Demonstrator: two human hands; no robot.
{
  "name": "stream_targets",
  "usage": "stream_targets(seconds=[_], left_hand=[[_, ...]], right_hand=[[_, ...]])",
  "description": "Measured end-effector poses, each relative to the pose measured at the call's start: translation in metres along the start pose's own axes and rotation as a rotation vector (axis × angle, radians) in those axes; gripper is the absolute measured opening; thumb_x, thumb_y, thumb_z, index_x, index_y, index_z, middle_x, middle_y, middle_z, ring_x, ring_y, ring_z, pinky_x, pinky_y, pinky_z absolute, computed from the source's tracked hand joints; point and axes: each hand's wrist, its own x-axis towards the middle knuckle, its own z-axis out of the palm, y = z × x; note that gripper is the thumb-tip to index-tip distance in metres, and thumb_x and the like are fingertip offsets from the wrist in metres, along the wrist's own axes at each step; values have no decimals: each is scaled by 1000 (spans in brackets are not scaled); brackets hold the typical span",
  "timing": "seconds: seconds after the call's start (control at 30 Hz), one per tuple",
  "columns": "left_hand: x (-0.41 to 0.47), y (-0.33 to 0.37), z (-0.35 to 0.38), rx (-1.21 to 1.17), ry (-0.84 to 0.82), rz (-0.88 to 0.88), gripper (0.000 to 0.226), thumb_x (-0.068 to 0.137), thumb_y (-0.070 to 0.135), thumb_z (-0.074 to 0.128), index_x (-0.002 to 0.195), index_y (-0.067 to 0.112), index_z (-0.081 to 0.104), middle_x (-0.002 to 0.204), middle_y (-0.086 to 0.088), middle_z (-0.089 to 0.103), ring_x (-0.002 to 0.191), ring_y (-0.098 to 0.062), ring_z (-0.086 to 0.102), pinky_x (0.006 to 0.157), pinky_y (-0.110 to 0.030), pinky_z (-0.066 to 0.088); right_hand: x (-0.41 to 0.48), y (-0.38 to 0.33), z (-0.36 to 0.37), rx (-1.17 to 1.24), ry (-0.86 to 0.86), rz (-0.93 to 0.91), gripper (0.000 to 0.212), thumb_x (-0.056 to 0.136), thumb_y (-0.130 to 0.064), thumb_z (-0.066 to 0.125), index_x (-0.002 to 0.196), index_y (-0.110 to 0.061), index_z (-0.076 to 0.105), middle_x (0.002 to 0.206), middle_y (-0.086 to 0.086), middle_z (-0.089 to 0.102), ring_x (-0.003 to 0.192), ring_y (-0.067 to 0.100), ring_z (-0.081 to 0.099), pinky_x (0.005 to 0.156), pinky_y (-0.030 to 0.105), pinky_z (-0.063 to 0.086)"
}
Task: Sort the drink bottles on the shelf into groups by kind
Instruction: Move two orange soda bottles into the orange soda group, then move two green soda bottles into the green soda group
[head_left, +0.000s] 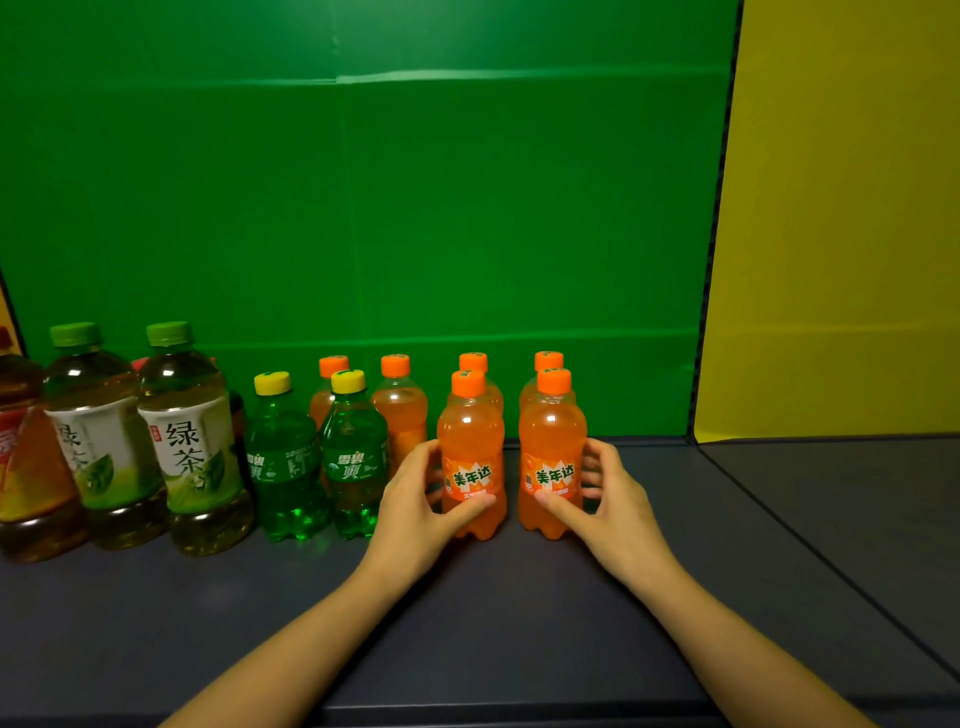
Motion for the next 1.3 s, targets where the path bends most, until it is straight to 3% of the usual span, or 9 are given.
stream_targets(seconds=[0.23,0.43,0.53,0.7,0.8,1.0,1.07,1.17,1.3], left_hand=[[0,0,4,-5,-18,0,64,69,21,77,125,14,46,121,1,59,105,1,57,81,-6,46],[-4,8,-2,19,-73,-76,72,69,30,76,130,17,40,124,6,56,109,-1,56,89,-11,47],[-10,14,-12,26,-27,-102,56,72,29,74,121,20,46,111,10,58,98,0,57,79,-6,45],[-29,17,-49,15,116,-95,15,77,12,69,88,15,59,75,0,60,66,-3,52,66,-23,45],[-35,13,-78,40,268,-47,12,79,2,66,83,10,57,68,-2,54,62,-3,50,59,-12,41],[-29,-9,-127,203,383,-27,42,74,14,71,106,19,43,100,-2,49,90,-15,50,81,-26,43],[-27,-16,-136,246,338,-12,52,74,14,71,114,17,38,112,-2,44,106,-19,49,92,-30,43],[-24,-26,-142,275,235,-4,72,72,18,71,129,9,28,127,-5,38,124,-20,41,107,-36,36],[-19,-39,-140,233,113,-33,88,73,16,72,139,5,14,141,-8,32,132,-17,32,112,-30,28]], right_hand=[[2,-1,4,-16,3,-2,70,73,-26,75,131,-16,38,130,2,53,103,9,53,74,9,41],[-1,-3,2,-43,30,-4,73,71,-30,76,131,-17,38,123,-5,47,108,8,47,89,21,36],[-4,-10,0,-70,136,-51,66,71,-28,76,126,-15,42,118,-4,43,110,13,46,91,25,37],[-15,-37,1,-80,249,-281,35,77,-11,70,104,-22,50,100,-8,47,92,4,50,76,4,36],[-22,-60,25,11,180,-352,32,78,-3,67,96,-24,52,97,-16,49,87,-2,51,73,7,39],[-16,-90,100,86,1,-315,40,78,-10,67,106,-26,44,105,-10,48,97,1,51,80,4,37],[-11,-93,121,65,-15,-266,48,77,-11,69,113,-23,40,109,-10,43,98,0,47,82,4,36],[-3,-94,145,49,21,-171,58,75,-12,71,123,-14,39,116,-3,41,104,11,47,93,21,39],[4,-92,163,51,66,-98,70,72,-15,75,128,-10,35,119,-2,38,112,16,46,97,24,36]])
